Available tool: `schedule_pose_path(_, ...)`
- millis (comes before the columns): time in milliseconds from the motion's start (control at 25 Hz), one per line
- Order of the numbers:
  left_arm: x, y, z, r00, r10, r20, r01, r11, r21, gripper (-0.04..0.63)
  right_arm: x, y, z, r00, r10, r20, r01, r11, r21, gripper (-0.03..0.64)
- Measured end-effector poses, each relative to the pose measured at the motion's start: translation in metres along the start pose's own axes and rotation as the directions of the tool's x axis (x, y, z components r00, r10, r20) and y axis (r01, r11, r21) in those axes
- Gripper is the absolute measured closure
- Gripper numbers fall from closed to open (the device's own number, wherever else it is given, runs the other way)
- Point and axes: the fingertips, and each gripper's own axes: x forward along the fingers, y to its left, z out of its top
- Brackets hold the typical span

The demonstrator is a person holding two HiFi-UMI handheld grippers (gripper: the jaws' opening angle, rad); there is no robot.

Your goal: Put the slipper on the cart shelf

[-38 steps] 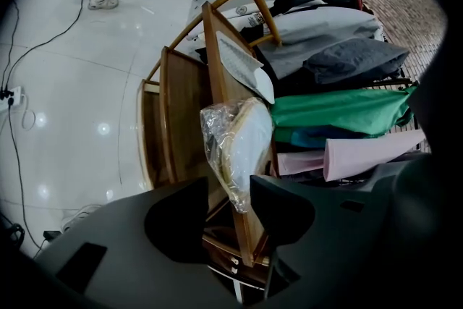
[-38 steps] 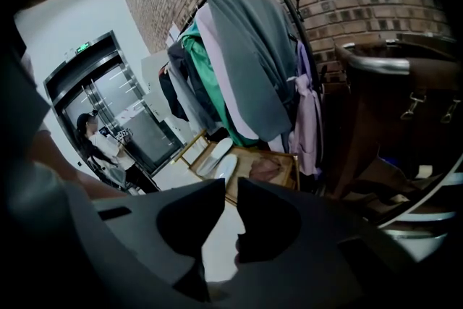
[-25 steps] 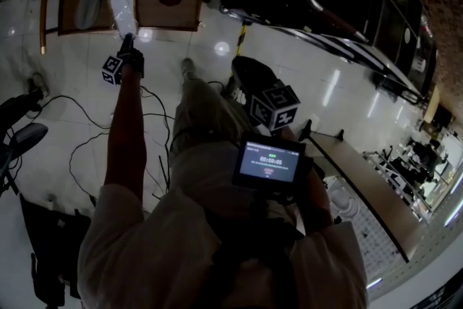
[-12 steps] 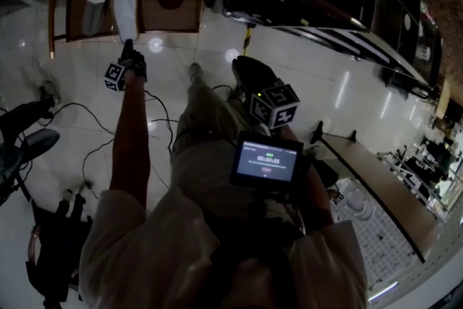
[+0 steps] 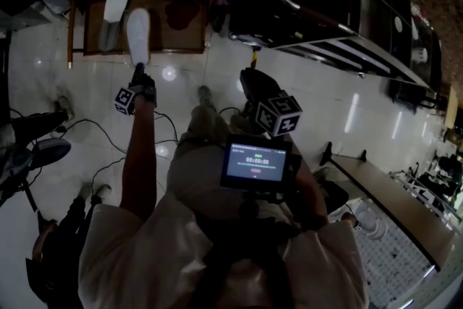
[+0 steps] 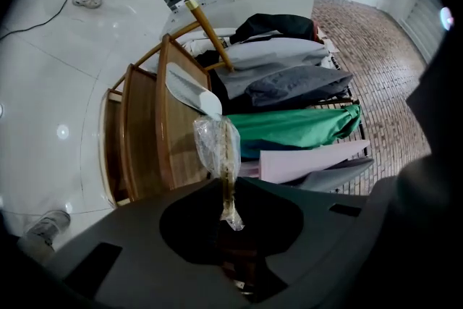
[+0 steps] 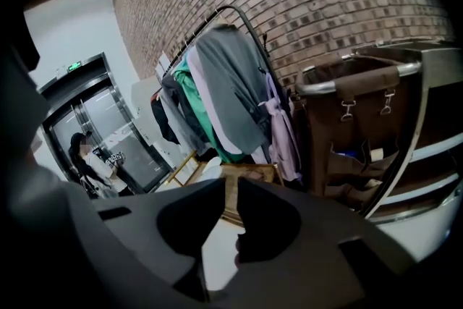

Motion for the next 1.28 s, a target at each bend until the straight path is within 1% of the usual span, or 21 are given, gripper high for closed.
schedule_pose_path(120, -0.016, -0.018, -0.010, 0.998, -0.013, -0.062, 0.015, 1.000, 0.024, 0.546, -0.006, 0.003, 0.002, 1.000, 0.002, 0.025, -0.002, 1.000, 0.006, 0.552)
schedule_pose_path(240, -0.037, -0.035, -0.024, 0.991, -0.010, -0.131, 0.019, 0.998, 0.067, 0.546, -0.015, 0.006, 0.006, 0.998, 0.002, 0.062, -0.003, 1.000, 0.017, 0.552)
schedule_pose_path(360, -0.057, -0.059, -0.057, 0.980, -0.017, -0.200, 0.036, 0.995, 0.093, 0.546, -0.037, -0.006, 0.007, 0.995, -0.003, 0.095, 0.000, 0.999, 0.035, 0.552)
schedule_pose_path(440, -0.066, -0.073, -0.075, 0.969, -0.032, -0.243, 0.060, 0.992, 0.110, 0.546, -0.046, -0.013, 0.007, 0.993, -0.007, 0.117, 0.002, 0.999, 0.045, 0.552)
schedule_pose_path(560, -0.074, -0.088, -0.089, 0.950, -0.032, -0.311, 0.081, 0.986, 0.146, 0.546, -0.048, -0.018, 0.008, 0.990, -0.029, 0.140, 0.020, 0.997, 0.070, 0.552)
schedule_pose_path(680, -0.076, -0.099, -0.108, 0.923, -0.044, -0.383, 0.112, 0.981, 0.158, 0.546, -0.057, -0.029, 0.010, 0.984, -0.061, 0.169, 0.045, 0.994, 0.097, 0.552)
schedule_pose_path(760, -0.077, -0.109, -0.128, 0.893, -0.051, -0.448, 0.142, 0.975, 0.172, 0.546, -0.067, -0.040, 0.012, 0.978, -0.087, 0.190, 0.066, 0.991, 0.117, 0.552)
schedule_pose_path(800, -0.077, -0.116, -0.138, 0.872, -0.064, -0.485, 0.166, 0.971, 0.171, 0.546, -0.073, -0.046, 0.012, 0.975, -0.101, 0.200, 0.076, 0.989, 0.127, 0.552)
schedule_pose_path(920, -0.082, -0.139, -0.165, 0.804, -0.111, -0.584, 0.242, 0.959, 0.150, 0.546, -0.087, -0.061, 0.013, 0.964, -0.140, 0.228, 0.106, 0.982, 0.155, 0.552)
schedule_pose_path(1000, -0.086, -0.149, -0.179, 0.759, -0.128, -0.638, 0.275, 0.952, 0.136, 0.546, -0.097, -0.070, 0.011, 0.955, -0.170, 0.242, 0.130, 0.977, 0.171, 0.552)
schedule_pose_path(1080, -0.090, -0.158, -0.194, 0.712, -0.136, -0.689, 0.305, 0.943, 0.130, 0.546, -0.107, -0.080, 0.008, 0.945, -0.202, 0.256, 0.156, 0.970, 0.189, 0.552)
schedule_pose_path(1200, -0.093, -0.166, -0.216, 0.641, -0.129, -0.757, 0.352, 0.925, 0.140, 0.546, -0.122, -0.095, 0.005, 0.928, -0.250, 0.276, 0.192, 0.956, 0.221, 0.552)
schedule_pose_path(1280, -0.094, -0.174, -0.233, 0.603, -0.136, -0.786, 0.357, 0.927, 0.114, 0.546, -0.132, -0.105, 0.002, 0.915, -0.285, 0.286, 0.219, 0.946, 0.241, 0.552)
